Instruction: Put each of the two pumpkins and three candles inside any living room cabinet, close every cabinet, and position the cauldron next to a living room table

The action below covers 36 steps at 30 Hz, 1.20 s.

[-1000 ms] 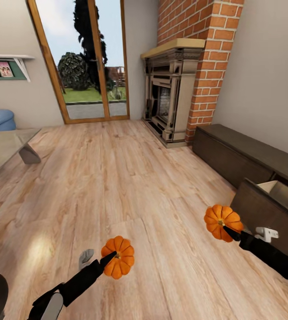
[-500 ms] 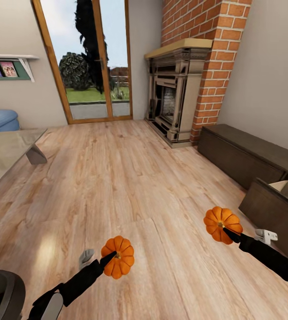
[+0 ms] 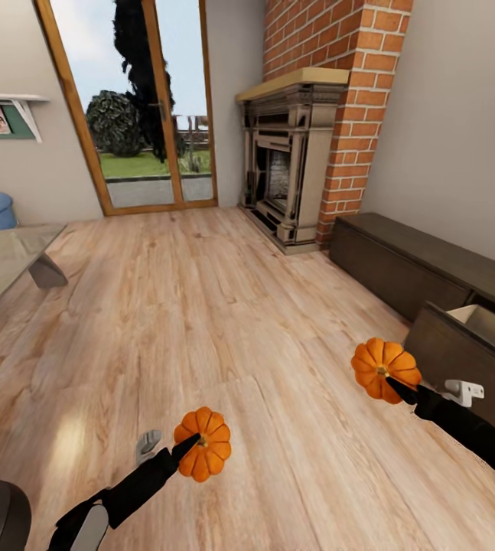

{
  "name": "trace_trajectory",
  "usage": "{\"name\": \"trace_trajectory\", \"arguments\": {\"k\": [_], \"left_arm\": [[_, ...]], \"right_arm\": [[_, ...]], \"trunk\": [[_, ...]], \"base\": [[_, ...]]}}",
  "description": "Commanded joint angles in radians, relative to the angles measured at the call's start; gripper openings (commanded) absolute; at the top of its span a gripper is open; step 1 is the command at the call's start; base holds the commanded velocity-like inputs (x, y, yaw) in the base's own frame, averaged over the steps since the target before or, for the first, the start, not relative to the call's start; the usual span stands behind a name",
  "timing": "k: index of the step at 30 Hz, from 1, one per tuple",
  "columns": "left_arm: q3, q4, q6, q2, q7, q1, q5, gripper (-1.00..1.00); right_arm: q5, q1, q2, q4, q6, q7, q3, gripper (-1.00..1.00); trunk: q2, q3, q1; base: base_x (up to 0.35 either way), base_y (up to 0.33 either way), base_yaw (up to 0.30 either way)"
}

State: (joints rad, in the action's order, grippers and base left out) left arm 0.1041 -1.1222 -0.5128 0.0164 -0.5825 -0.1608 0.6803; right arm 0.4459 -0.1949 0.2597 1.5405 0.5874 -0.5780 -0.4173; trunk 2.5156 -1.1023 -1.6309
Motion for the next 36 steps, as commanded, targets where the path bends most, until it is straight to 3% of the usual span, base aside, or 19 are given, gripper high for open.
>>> {"name": "trace_trajectory", "arguments": {"k": [1,11,14,18,20,22,24,25,29,32,36], "left_arm": [[0.002,0.001,-0.010,-0.001,0.001,0.000,0.008,-1.00],[0.005,-0.007,-0.018,0.000,-0.040,0.003,0.016,-1.00],[0.001,-0.015,-0.029,-0.002,-0.041,0.003,0.036,-1.00],[-0.003,-0.099,-0.113,-0.013,-0.027,-0.007,0.048,-1.00],[-0.005,-0.160,-0.173,-0.025,0.013,-0.046,0.050,-1.00],[-0.008,-0.208,-0.246,-0.061,0.111,-0.116,0.051,-1.00],[-0.010,-0.218,-0.273,-0.089,0.173,-0.155,0.051,-1.00],[-0.051,-0.220,-0.288,-0.112,0.231,-0.186,0.051,-1.00],[-0.123,-0.192,-0.272,-0.121,0.252,-0.187,0.050,-1.00],[-0.134,-0.125,-0.241,-0.117,0.252,-0.186,0.051,-1.00],[-0.135,-0.100,-0.223,-0.112,0.252,-0.186,0.051,-1.00]], "right_arm": [[0.005,-0.001,0.000,0.008,0.009,-0.001,-0.001,-1.00],[0.004,0.000,0.006,0.064,0.021,-0.003,-0.003,-1.00],[0.005,-0.001,0.008,0.071,0.022,-0.003,-0.003,-1.00],[0.011,-0.015,0.014,0.077,0.049,-0.004,-0.004,-1.00],[0.010,-0.030,0.016,0.077,0.059,-0.003,-0.004,-1.00],[0.007,-0.039,0.018,0.078,0.066,-0.002,-0.003,-1.00],[0.006,-0.043,0.018,0.078,0.068,-0.001,-0.001,-1.00],[0.004,-0.041,0.017,0.078,0.068,-0.001,0.007,-1.00],[0.001,-0.037,0.018,0.078,0.061,0.000,0.001,-1.00],[0.001,-0.037,0.018,0.078,0.046,0.000,-0.003,-1.00],[0.002,-0.037,0.017,0.078,0.038,-0.002,-0.004,-1.00]], "trunk": [[0.000,0.000,0.000],[0.000,0.006,0.000],[0.000,0.008,0.000],[0.000,0.011,0.000],[0.000,0.012,0.000],[0.000,0.013,0.000],[0.000,0.014,0.000],[0.000,0.014,0.000],[0.000,0.015,0.000],[0.000,0.015,0.000],[0.000,0.015,0.000]], "base": [[0.000,0.000,-0.273],[0.000,0.000,-0.291],[0.012,0.000,-0.292],[0.005,0.000,-0.292],[0.002,0.000,-0.292],[0.001,0.000,-0.292],[0.000,0.000,-0.292],[0.000,0.000,-0.178],[0.000,0.000,-0.058],[0.000,0.000,-0.007],[0.000,0.000,-0.001]]}}
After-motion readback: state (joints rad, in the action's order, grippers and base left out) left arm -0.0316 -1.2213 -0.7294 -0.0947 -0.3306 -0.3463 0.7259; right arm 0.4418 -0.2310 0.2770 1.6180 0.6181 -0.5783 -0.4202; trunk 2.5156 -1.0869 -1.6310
